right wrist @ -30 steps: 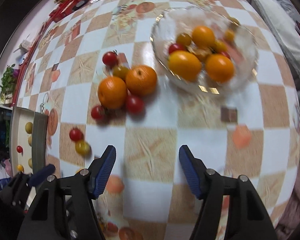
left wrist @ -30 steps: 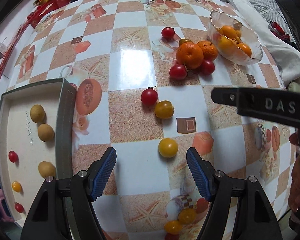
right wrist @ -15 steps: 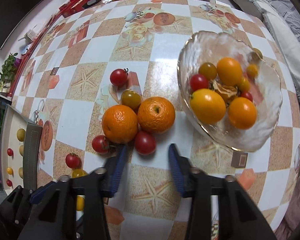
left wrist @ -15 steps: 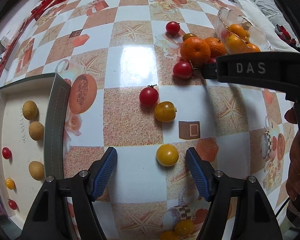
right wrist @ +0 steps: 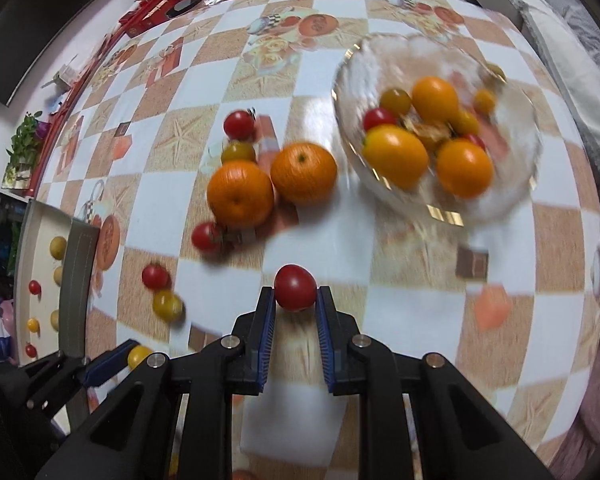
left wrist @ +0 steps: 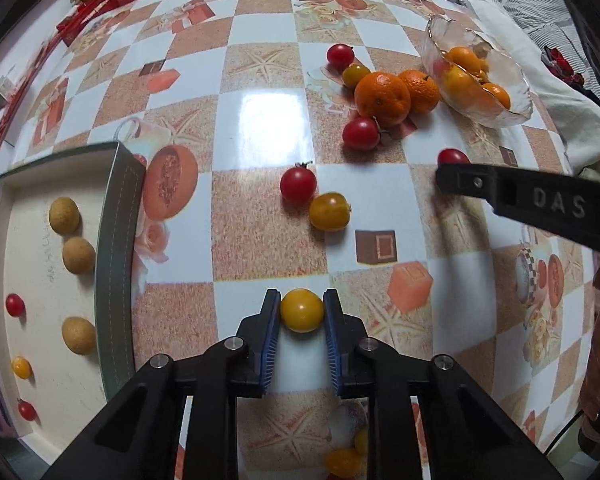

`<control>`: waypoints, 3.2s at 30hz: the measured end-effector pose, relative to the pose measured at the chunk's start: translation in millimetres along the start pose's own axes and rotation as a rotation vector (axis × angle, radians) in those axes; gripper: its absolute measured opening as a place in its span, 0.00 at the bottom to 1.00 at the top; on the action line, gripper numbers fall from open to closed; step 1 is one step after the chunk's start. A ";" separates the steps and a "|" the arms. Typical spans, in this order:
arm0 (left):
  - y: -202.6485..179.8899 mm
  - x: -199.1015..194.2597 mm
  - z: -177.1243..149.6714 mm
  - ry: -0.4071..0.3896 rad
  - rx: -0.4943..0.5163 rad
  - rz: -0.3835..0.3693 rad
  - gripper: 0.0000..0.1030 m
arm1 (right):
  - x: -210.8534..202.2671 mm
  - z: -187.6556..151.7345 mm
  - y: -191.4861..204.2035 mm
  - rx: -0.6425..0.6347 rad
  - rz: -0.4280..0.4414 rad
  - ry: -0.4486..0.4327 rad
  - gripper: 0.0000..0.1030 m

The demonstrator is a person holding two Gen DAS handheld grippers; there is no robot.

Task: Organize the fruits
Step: 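Grasp a red cherry tomato with the right gripper while the left grasps a yellow one, then carry the red and yellow cherry tomatoes over the tray, then open both grippers to release the cherry tomatoes into the tray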

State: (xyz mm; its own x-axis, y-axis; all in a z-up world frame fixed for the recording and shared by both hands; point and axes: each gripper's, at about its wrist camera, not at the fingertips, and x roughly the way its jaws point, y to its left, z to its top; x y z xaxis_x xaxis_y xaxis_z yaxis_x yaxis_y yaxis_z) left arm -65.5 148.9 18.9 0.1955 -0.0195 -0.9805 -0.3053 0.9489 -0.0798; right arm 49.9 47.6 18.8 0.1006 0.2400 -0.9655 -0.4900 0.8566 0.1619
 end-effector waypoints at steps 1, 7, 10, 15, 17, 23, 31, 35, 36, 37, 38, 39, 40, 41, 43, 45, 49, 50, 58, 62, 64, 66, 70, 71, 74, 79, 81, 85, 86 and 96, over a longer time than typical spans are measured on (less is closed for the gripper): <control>2.9 -1.1 -3.0 0.007 -0.011 -0.016 0.22 | -2.1 -5.2 -1.5 0.006 0.004 0.003 0.22; 17.9 -8.5 -19.8 0.033 -0.048 -0.069 0.22 | -12.0 -35.1 -5.7 0.045 0.024 0.029 0.22; 24.0 -14.8 -29.3 0.035 -0.045 -0.077 0.22 | -16.6 -48.9 -6.0 0.056 0.033 0.041 0.22; 32.4 -29.0 -32.4 0.023 -0.051 -0.087 0.22 | -23.7 -67.0 -6.0 0.071 0.030 0.058 0.22; 32.1 -36.0 -30.0 0.017 -0.055 -0.096 0.22 | -27.2 -72.0 -5.7 0.077 0.028 0.062 0.22; 40.6 -52.9 -35.3 -0.008 -0.066 -0.101 0.22 | -38.6 -80.6 -0.2 0.082 0.023 0.063 0.22; 69.1 -78.3 -52.3 -0.045 -0.106 -0.090 0.22 | -51.7 -83.1 21.0 0.054 0.017 0.059 0.22; 85.5 -87.3 -59.9 -0.061 -0.133 -0.086 0.22 | -53.9 -83.1 39.5 0.030 0.023 0.062 0.22; 91.7 -89.6 -62.7 -0.065 -0.141 -0.083 0.22 | -54.3 -82.2 46.2 0.023 0.026 0.062 0.22; 96.4 -91.2 -65.0 -0.068 -0.147 -0.082 0.22 | -54.4 -81.8 50.2 0.016 0.026 0.061 0.22; 101.0 -92.8 -67.2 -0.070 -0.154 -0.080 0.22 | -54.5 -80.6 57.4 0.006 0.027 0.061 0.22; 106.6 -94.5 -69.3 -0.074 -0.161 -0.077 0.22 | -54.6 -79.5 63.7 -0.004 0.030 0.061 0.22; 112.3 -95.7 -71.2 -0.076 -0.170 -0.075 0.22 | -54.7 -78.4 67.9 -0.012 0.032 0.062 0.22; 116.8 -96.5 -72.9 -0.077 -0.176 -0.073 0.22 | -54.7 -77.2 74.0 -0.023 0.033 0.061 0.22; 129.0 -98.1 -77.5 -0.081 -0.199 -0.066 0.22 | -53.9 -74.3 86.8 -0.044 0.039 0.062 0.22; 142.5 -98.7 -82.7 -0.081 -0.225 -0.060 0.22 | -51.9 -70.6 101.2 -0.069 0.046 0.066 0.22; 166.5 -97.0 -93.1 -0.075 -0.271 -0.040 0.22 | -47.8 -63.7 125.4 -0.110 0.060 0.074 0.22; 172.0 -96.2 -95.6 -0.073 -0.281 -0.035 0.22 | -46.4 -61.8 132.1 -0.122 0.063 0.076 0.22; 203.5 -88.0 -109.3 -0.059 -0.333 -0.002 0.22 | -33.1 -50.8 181.1 -0.225 0.081 0.101 0.22; 211.9 -82.3 -113.3 -0.053 -0.351 0.006 0.22 | -27.8 -39.6 203.2 -0.264 0.099 0.105 0.22; 215.4 -76.4 -115.1 -0.043 -0.358 0.013 0.22 | -22.6 -32.0 217.4 -0.294 0.107 0.109 0.22; 216.9 -70.8 -116.0 -0.034 -0.364 0.018 0.22 | -14.8 -26.6 231.5 -0.326 0.107 0.117 0.22; 218.7 -61.4 -116.4 -0.020 -0.366 0.033 0.22 | 3.1 -19.3 253.0 -0.363 0.114 0.140 0.22; 218.7 -59.6 -116.4 -0.019 -0.364 0.039 0.22 | 7.9 -17.9 257.6 -0.370 0.116 0.147 0.22; 219.6 -55.0 -116.5 -0.014 -0.367 0.044 0.22 | 22.4 -14.4 272.1 -0.396 0.112 0.167 0.22; 222.6 -47.8 -116.4 -0.003 -0.375 0.057 0.22 | 38.8 -9.3 287.6 -0.426 0.098 0.182 0.22; 223.0 -46.9 -117.5 -0.006 -0.378 0.054 0.22 | 44.1 -9.3 291.6 -0.438 0.087 0.186 0.22; 219.1 -47.2 -118.1 -0.012 -0.359 0.070 0.22 | 56.9 -13.1 298.9 -0.467 0.054 0.207 0.22; 217.5 -47.1 -118.3 -0.013 -0.355 0.073 0.22 | 60.0 -13.9 300.6 -0.476 0.043 0.212 0.22; 211.7 -47.7 -116.9 0.002 -0.346 0.075 0.23 | 67.6 -18.4 313.8 -0.514 0.036 0.221 0.55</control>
State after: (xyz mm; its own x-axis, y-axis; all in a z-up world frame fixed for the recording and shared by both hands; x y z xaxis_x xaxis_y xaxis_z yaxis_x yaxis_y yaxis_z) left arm -248.5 313.9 27.8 0.1585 0.0448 -0.9863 -0.6164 0.7849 -0.0634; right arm -113.1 324.2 0.5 -0.0810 0.1158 -0.9900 -0.8543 0.5036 0.1288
